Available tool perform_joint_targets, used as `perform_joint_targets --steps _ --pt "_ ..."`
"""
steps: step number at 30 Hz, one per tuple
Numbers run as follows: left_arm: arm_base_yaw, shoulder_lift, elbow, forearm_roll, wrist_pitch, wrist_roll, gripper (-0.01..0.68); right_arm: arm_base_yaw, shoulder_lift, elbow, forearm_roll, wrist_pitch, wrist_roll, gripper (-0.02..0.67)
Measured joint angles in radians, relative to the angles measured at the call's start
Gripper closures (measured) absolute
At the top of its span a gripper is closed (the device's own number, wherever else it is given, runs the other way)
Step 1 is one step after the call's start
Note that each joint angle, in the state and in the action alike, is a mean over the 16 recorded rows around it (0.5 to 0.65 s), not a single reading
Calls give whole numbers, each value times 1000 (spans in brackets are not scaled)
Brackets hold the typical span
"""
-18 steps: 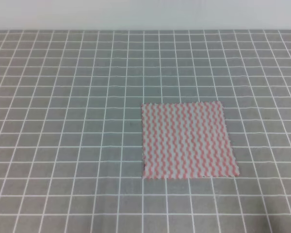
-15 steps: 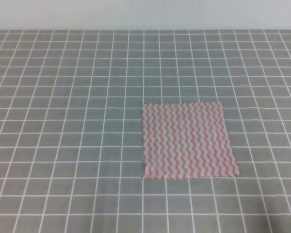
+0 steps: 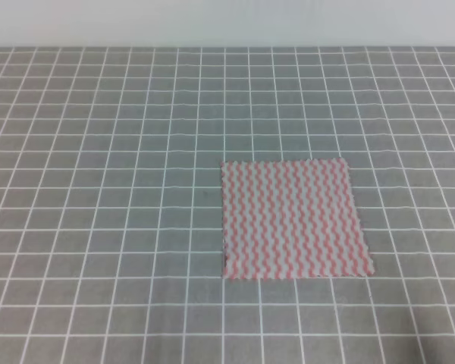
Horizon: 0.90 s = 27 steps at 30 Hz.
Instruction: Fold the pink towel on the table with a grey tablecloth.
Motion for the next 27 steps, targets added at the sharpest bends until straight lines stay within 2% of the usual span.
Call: perform_joint_targets --steps 7,13,19,27 --pt "0 0 0 0 -4 0 673 0 -6 5 64 -10 0 665" --pt "0 -7 4 -7 -9 0 673 0 2 -2 190 -30 0 666" --pt "0 -7 4 -75 -27 -9 673 0 4 -3 462 -68 0 666" --pt "0 -9 6 -345 -132 -52 673 0 2 -2 942 -145 0 665"
